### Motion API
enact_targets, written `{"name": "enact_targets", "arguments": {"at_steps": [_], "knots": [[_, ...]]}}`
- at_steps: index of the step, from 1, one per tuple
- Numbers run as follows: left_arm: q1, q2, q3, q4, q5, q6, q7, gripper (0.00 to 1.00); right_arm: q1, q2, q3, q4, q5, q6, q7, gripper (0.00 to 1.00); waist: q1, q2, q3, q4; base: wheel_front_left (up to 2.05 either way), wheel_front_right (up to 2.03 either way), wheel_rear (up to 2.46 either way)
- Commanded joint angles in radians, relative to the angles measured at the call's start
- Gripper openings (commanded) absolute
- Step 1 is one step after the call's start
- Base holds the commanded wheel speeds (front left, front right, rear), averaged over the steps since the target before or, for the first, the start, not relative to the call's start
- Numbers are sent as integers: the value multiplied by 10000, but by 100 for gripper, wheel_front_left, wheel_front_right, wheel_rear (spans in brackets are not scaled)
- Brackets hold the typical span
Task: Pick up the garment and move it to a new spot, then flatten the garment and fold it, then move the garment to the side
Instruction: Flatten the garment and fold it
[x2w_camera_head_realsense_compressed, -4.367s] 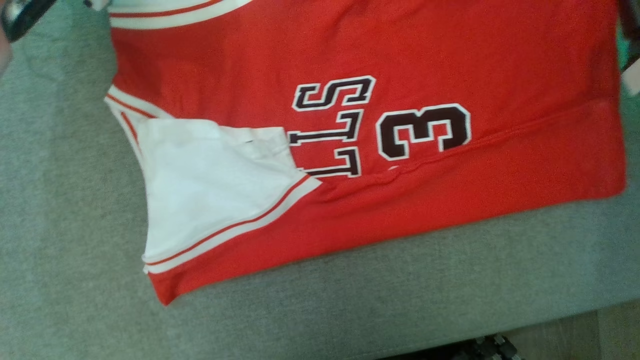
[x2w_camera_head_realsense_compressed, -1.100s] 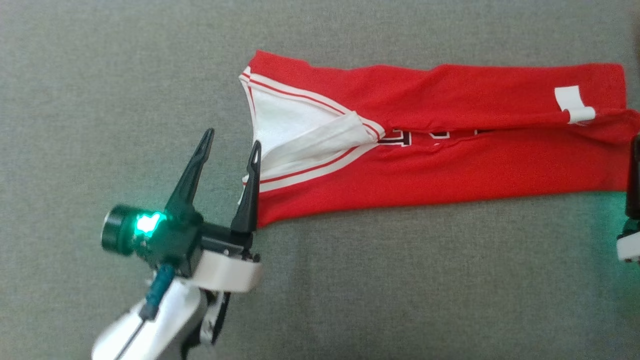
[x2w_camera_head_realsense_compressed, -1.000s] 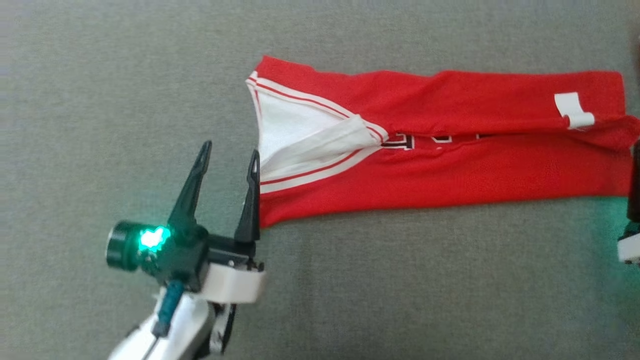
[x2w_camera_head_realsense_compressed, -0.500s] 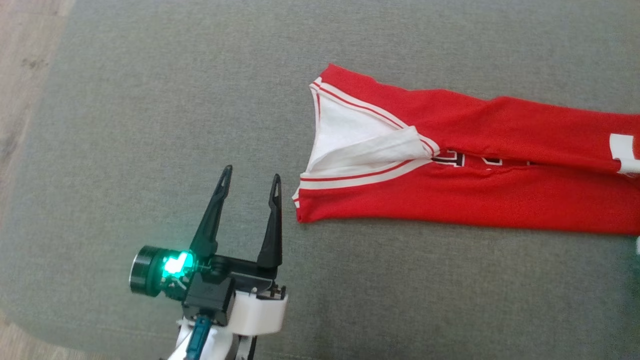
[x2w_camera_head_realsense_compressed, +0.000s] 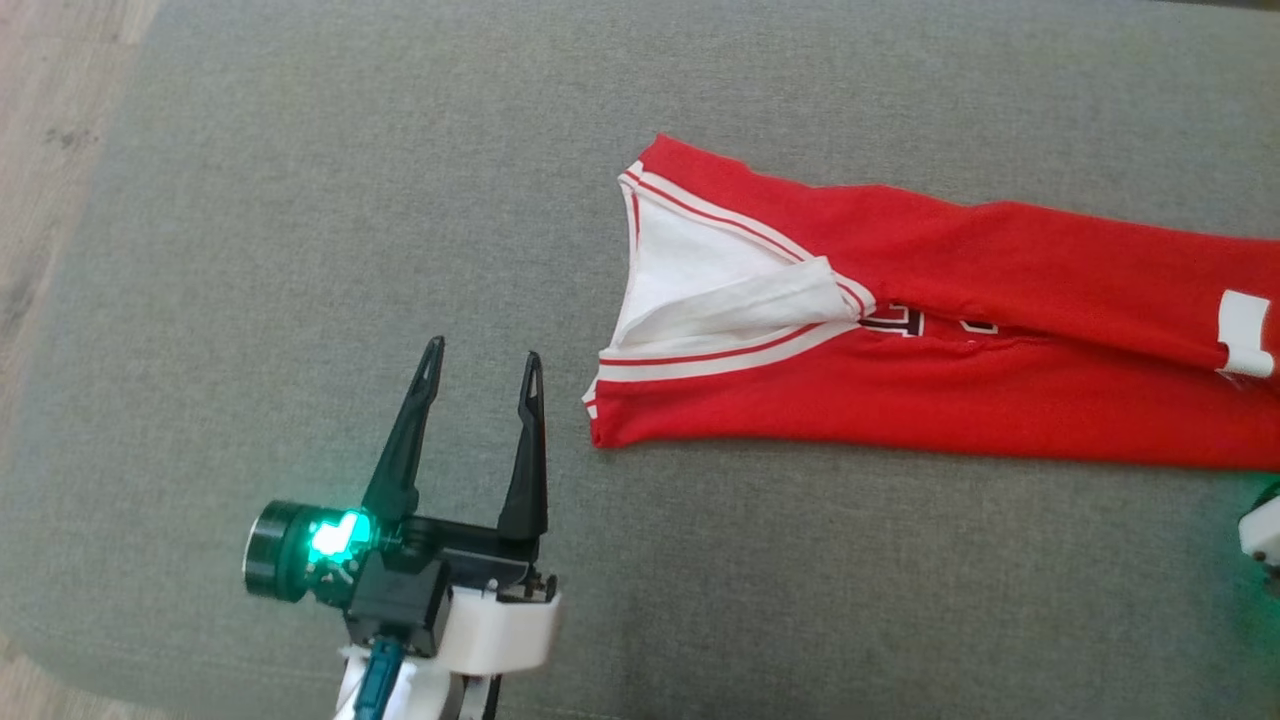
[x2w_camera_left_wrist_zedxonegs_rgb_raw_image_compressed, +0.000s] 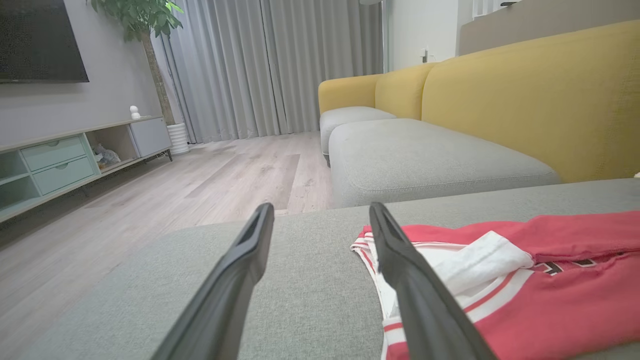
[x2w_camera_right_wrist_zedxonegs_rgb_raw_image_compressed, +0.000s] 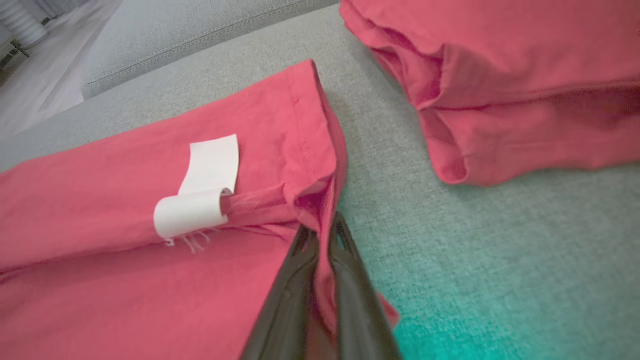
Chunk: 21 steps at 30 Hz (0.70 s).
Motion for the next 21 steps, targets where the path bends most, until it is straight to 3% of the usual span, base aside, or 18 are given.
{"name": "enact_targets", "arguments": {"at_steps": [1, 13, 16, 21], "knots": [[-91, -41, 452, -310, 132, -46, -51, 100, 96, -209, 183, -374, 55, -9, -94, 0, 0, 0, 11, -55, 0, 0, 0], [11, -236, 859, -198, 411, -460, -51, 100, -783, -1668, -220, -2289, -324, -9, 394, 0, 0, 0, -183, -515, 0, 0, 0], [31, -273, 916, -144, 452, -562, -51, 100, -1120, -1693, 201, -3183, -311, -9, 719, 0, 0, 0, -258, -573, 0, 0, 0], [4, -378, 903, -4, 492, -742, -51, 100, -1438, -1095, 1605, -4647, -88, -9, 1314, 0, 0, 0, -369, -443, 0, 0, 0]]}}
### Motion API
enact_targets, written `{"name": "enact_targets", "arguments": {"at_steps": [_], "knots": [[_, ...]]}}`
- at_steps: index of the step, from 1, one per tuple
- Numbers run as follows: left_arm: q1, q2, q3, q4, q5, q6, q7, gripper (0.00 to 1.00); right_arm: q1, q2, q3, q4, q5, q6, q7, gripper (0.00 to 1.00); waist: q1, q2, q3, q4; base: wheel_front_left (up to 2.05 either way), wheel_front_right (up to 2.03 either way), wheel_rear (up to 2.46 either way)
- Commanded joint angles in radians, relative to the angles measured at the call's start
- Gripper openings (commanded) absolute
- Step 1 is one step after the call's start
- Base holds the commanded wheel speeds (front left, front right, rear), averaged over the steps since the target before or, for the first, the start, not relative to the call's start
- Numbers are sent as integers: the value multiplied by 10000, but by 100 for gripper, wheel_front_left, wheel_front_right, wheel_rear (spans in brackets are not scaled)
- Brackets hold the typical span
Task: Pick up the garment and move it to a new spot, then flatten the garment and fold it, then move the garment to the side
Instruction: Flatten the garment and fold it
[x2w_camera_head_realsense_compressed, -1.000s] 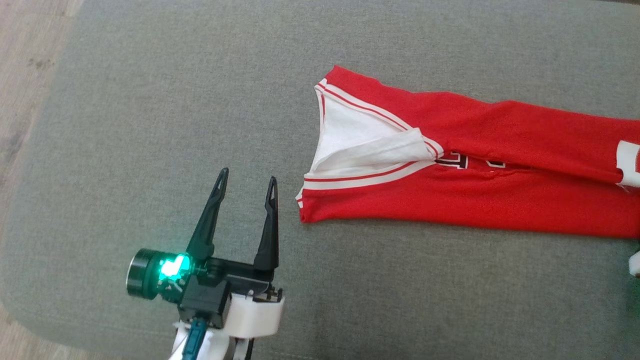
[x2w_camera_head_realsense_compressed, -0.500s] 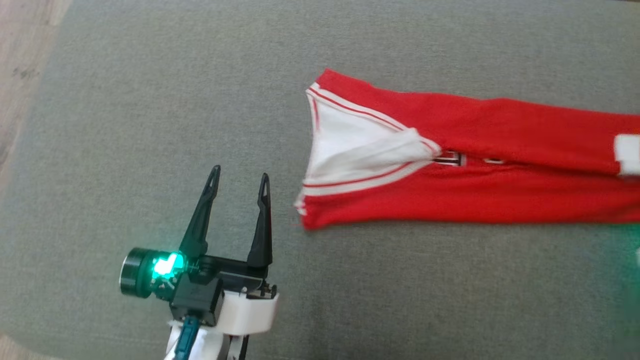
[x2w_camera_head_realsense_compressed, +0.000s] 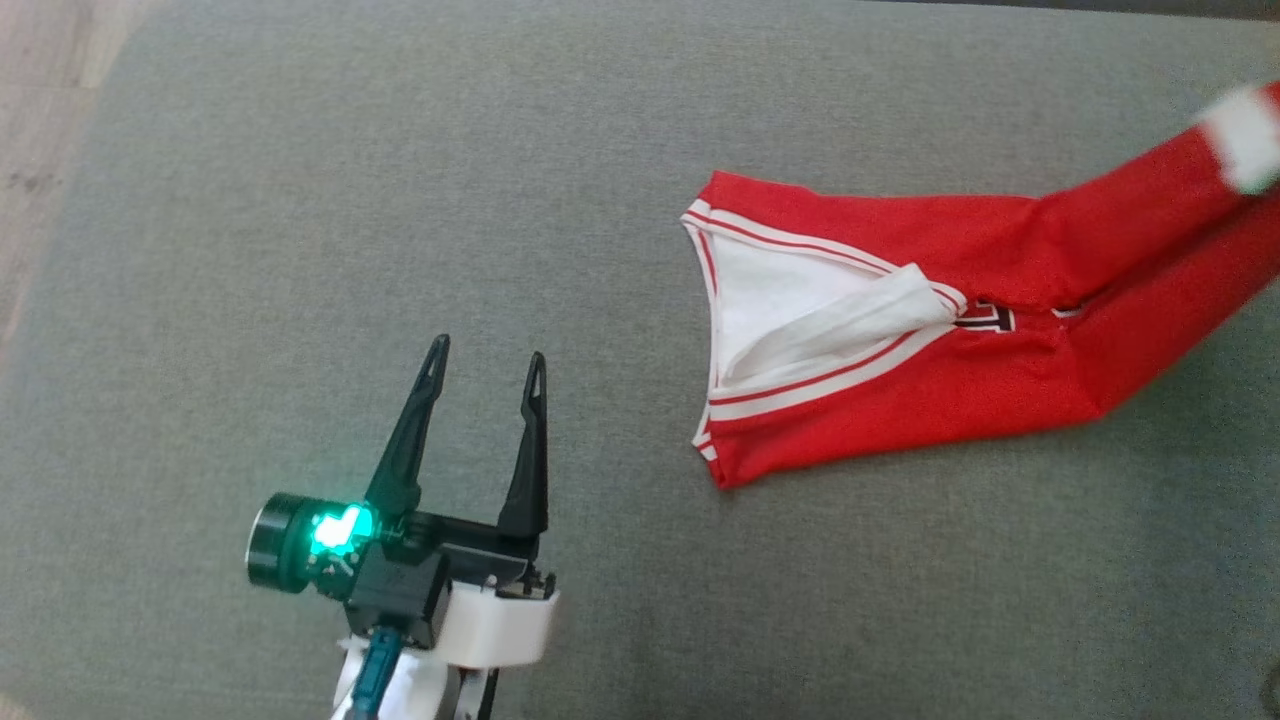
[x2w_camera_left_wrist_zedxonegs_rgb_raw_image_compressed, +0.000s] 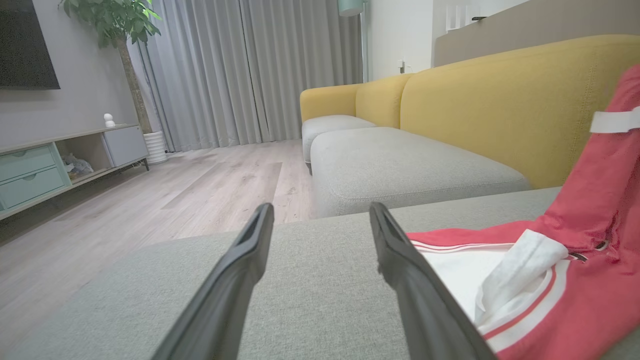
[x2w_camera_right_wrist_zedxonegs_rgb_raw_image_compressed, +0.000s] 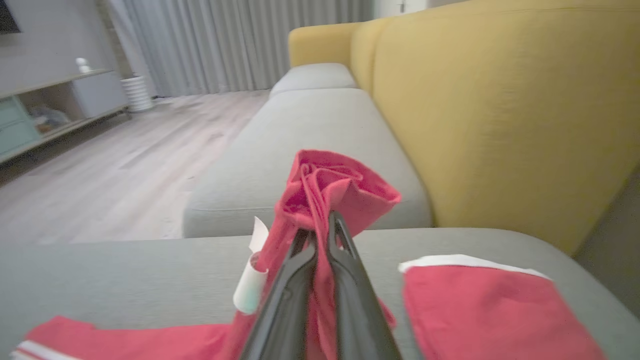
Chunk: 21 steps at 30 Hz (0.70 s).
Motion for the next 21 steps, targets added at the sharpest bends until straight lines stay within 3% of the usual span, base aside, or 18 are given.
{"name": "enact_targets", "arguments": {"at_steps": [1, 8, 16, 17, 18, 19, 21], "knots": [[-33, -67, 368, -248, 96, -52, -51, 100, -237, 67, 565, -651, 129, -9, 122, 0, 0, 0, -43, 111, 0, 0, 0], [26, -210, 376, -97, 75, -208, -51, 100, -258, 1202, 3019, -1274, 395, -9, 434, 0, 0, 0, -117, 539, 0, 0, 0], [3, -357, 259, 53, 40, -325, -51, 100, -189, 2111, 5195, 373, 327, -9, 163, 0, 0, 0, -109, 964, 0, 0, 0], [8, -370, 258, 73, 31, -324, -51, 100, -154, 2170, 5361, 611, 358, -9, 113, 9, 0, 0, -101, 1005, 0, 0, 0], [13, -381, 261, 93, 25, -318, -51, 100, -126, 2219, 5506, 810, 361, -9, 40, 41, 0, 0, -93, 1034, 0, 0, 0], [17, -391, 262, 106, 22, -316, -51, 100, -111, 2262, 5612, 965, 363, -9, -78, 100, 0, 0, -89, 1055, 0, 0, 0], [32, -407, 277, 125, 18, -304, -51, 100, -87, 2343, 5682, 1149, 519, -9, -406, 100, 0, 0, -93, 1068, 0, 0, 0]]}}
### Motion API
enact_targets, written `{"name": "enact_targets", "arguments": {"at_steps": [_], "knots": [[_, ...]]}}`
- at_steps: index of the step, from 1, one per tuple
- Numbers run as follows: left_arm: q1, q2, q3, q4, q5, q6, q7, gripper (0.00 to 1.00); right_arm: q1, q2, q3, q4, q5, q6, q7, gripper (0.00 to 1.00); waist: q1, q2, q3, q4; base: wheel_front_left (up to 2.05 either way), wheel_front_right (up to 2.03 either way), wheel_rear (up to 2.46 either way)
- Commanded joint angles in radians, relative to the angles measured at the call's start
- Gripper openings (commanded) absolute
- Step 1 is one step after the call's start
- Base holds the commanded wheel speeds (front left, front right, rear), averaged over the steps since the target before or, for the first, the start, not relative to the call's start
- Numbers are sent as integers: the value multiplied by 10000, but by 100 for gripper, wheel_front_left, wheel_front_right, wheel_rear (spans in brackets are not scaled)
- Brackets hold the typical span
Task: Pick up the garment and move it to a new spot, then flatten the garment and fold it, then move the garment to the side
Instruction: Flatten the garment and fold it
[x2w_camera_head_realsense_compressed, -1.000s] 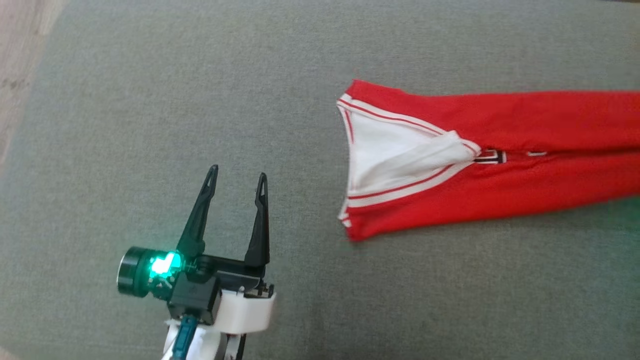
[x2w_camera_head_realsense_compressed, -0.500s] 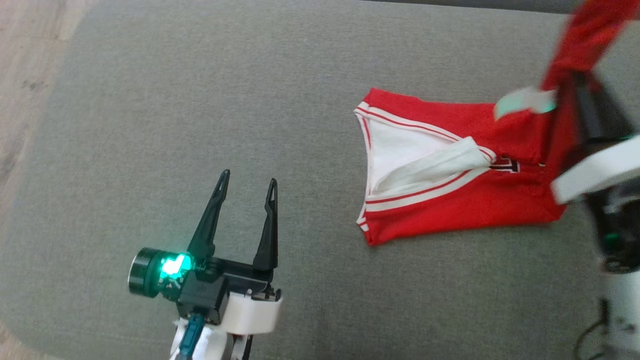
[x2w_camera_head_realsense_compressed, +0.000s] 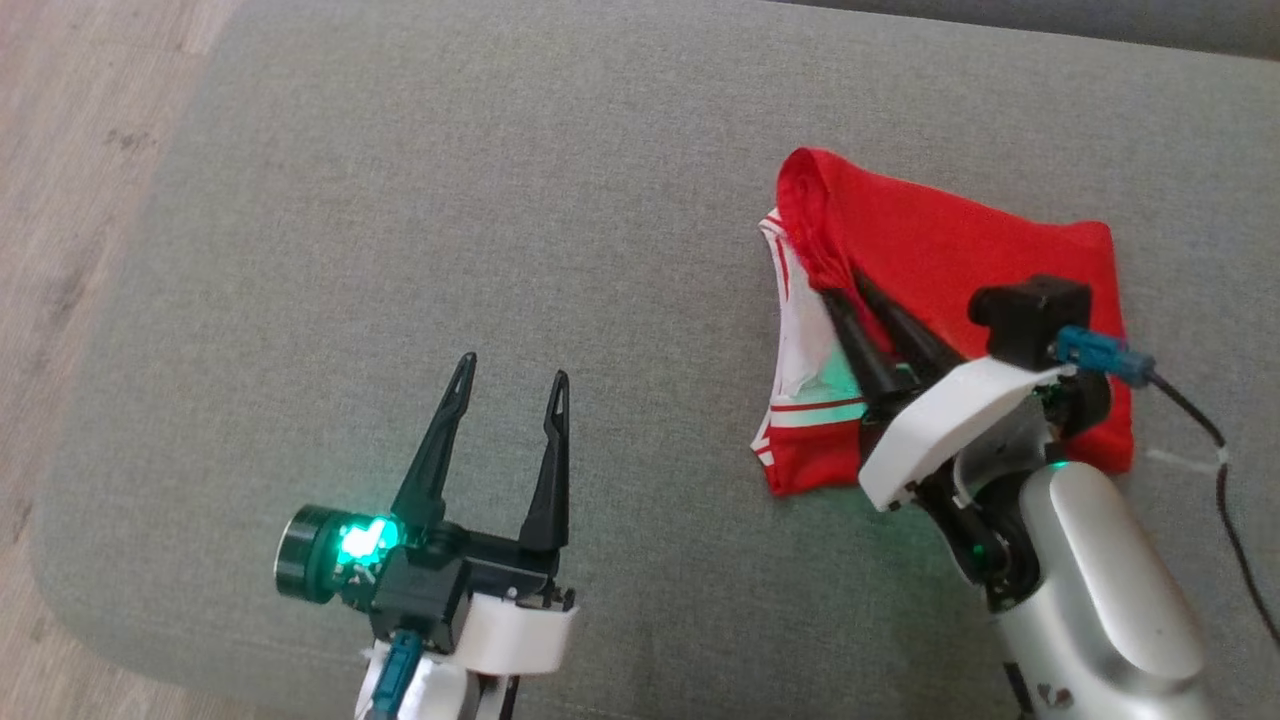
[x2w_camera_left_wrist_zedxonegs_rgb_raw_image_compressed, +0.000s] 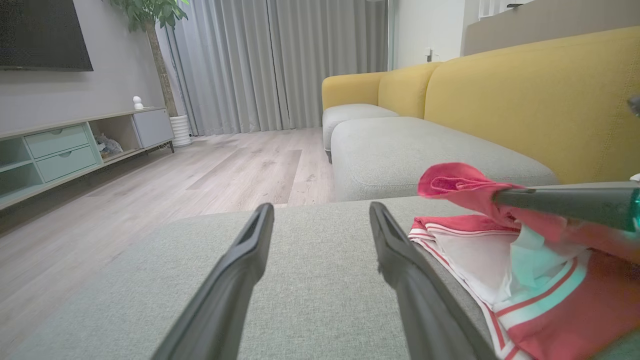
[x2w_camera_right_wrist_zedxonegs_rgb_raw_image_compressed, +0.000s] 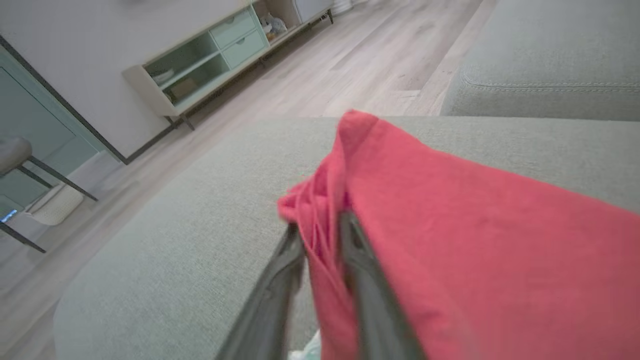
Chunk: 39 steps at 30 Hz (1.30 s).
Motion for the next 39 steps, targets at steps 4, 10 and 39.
{"name": "enact_targets", "arguments": {"at_steps": [4, 10, 39], "knots": [[-44, -66, 433, -223, 7, 66, -51, 100, -232, 238, 165, -470, 398, -7, -860, 100, 0, 0, -138, -137, 0, 0, 0], [61, -73, 671, -221, 33, 65, -51, 100, -87, -140, -630, -866, 187, -7, -1791, 100, 0, 0, -493, -498, 0, 0, 0], [2615, -14, 2247, 115, -11, -437, -51, 100, 4088, -359, -1960, 438, -1554, -7, -5351, 100, 0, 0, -3154, -2013, 0, 0, 0]]}}
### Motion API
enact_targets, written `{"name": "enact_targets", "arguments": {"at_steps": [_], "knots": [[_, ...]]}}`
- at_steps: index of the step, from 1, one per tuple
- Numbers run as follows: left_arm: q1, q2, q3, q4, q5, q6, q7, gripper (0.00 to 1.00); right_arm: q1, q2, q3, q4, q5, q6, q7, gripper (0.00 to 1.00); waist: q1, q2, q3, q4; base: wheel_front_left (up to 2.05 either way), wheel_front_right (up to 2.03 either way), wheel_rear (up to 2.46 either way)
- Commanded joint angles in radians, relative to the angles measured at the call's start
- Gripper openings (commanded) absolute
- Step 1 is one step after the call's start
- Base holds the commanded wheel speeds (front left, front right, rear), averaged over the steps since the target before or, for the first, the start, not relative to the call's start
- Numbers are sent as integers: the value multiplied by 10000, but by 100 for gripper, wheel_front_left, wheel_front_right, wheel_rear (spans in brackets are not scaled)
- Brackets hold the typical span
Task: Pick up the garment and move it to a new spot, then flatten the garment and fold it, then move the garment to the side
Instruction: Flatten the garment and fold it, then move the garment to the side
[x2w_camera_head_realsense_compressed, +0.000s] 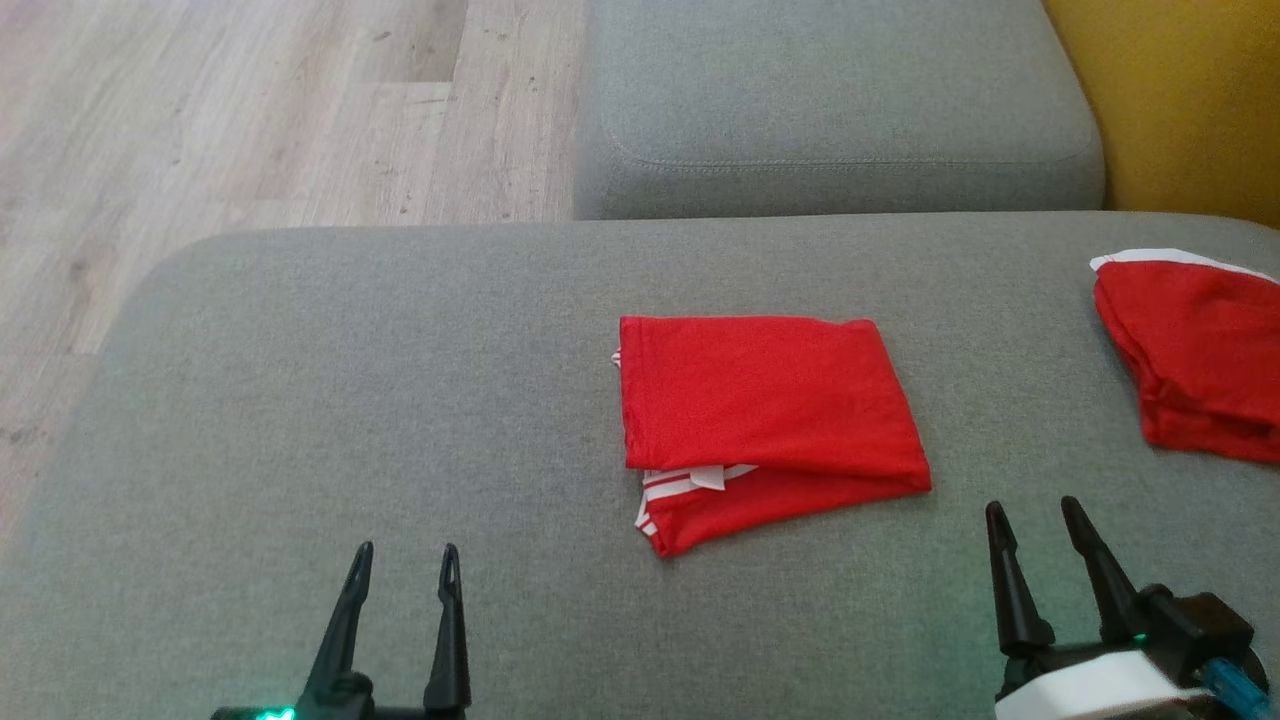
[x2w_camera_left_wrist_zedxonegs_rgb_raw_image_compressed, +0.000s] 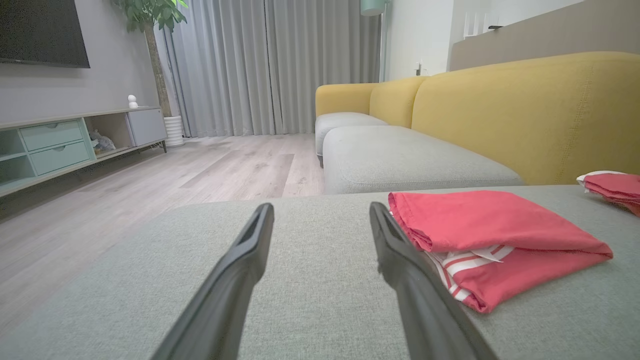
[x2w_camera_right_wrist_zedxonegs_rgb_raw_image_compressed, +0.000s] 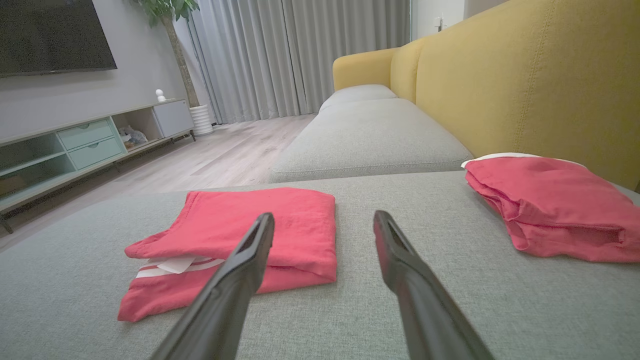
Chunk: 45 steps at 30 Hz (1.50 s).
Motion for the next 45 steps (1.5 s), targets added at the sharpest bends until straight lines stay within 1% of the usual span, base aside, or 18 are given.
{"name": "enact_targets", "arguments": {"at_steps": [1, 16, 23, 27, 31, 36, 40, 45], "knots": [[-255, -28, 395, -244, 87, -63, -51, 100, -241, -57, 138, -375, -125, -7, -136, 100, 1, 0, 18, 10, 0, 0, 0], [-295, -90, 450, -179, 187, -71, -51, 100, -280, 40, 192, -223, -311, -7, -137, 100, 1, 0, 110, 85, 0, 0, 0], [-257, -103, 430, -191, 220, -64, -51, 100, -235, 49, 119, -215, -369, -7, -137, 100, 1, 0, 104, 98, 0, 0, 0], [-328, -109, 359, -232, 252, -63, -51, 100, -258, 39, -1, -140, -390, -7, -137, 100, 1, 0, 274, 211, 0, 0, 0], [-451, -115, 220, -339, 296, -60, -51, 100, -591, -145, 110, 562, -159, -7, -137, 100, 1, 0, 556, 402, 0, 0, 0], [-516, -122, -28, -363, 313, -22, -51, 100, -1592, -374, 8, 1701, 275, -7, -52, 100, 1, 0, 873, 620, 0, 0, 0], [-689, -126, -177, -430, 296, 48, -51, 100, -2882, -566, -177, 2493, 496, -7, 662, 100, 1, 0, 1211, 710, 0, 0, 0], [-916, -128, -385, -633, 358, 97, -51, 100, -4309, -768, 17, 3341, 988, -7, 2078, 100, 1, 0, 1585, 812, 0, 0, 0]]}}
